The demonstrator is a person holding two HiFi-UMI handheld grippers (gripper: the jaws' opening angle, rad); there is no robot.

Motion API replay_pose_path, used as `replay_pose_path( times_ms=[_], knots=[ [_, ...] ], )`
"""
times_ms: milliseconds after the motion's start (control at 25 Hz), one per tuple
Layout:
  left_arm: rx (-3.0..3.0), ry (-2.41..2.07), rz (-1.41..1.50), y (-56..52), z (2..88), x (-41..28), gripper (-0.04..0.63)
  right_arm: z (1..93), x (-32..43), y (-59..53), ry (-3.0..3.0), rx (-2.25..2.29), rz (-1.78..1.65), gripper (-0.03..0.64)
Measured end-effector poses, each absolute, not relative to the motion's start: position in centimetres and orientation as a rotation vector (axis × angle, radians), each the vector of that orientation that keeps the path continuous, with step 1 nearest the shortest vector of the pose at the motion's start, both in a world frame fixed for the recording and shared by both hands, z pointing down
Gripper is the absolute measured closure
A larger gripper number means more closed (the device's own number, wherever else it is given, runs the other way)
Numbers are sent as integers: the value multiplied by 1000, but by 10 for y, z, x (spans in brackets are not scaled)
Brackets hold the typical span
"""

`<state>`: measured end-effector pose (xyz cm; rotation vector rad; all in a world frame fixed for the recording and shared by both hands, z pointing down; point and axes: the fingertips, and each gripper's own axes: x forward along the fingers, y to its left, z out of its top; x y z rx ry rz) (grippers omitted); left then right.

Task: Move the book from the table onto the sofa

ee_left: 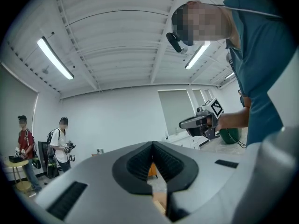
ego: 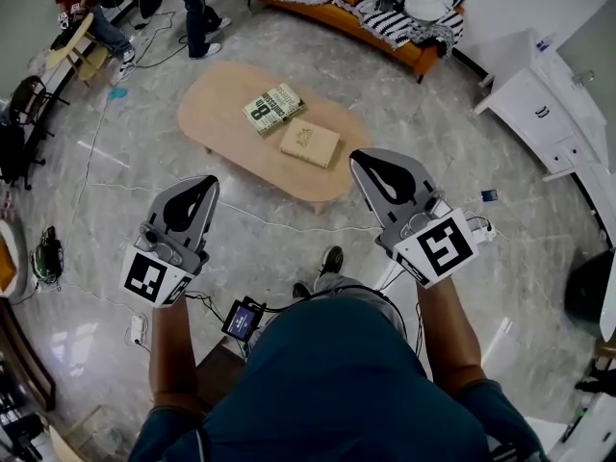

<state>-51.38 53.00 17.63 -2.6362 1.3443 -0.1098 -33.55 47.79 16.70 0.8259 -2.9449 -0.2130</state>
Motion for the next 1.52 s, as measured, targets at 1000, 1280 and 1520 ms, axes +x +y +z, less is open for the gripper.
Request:
replay_pose_path(
  times_ms=[1000,1280,1520],
  knots=[
    [-2737,1293,-153,358,224,-492,591,231,-320,327,-2879,887,-82,601],
    [-2821,1173,-108,296,238,-514,591,251,-344,281,-2806,996,-50,600],
    [-2886,1112,-107,255,270,-526,591,284,-355,246,-2753,1065,-5,600]
  ],
)
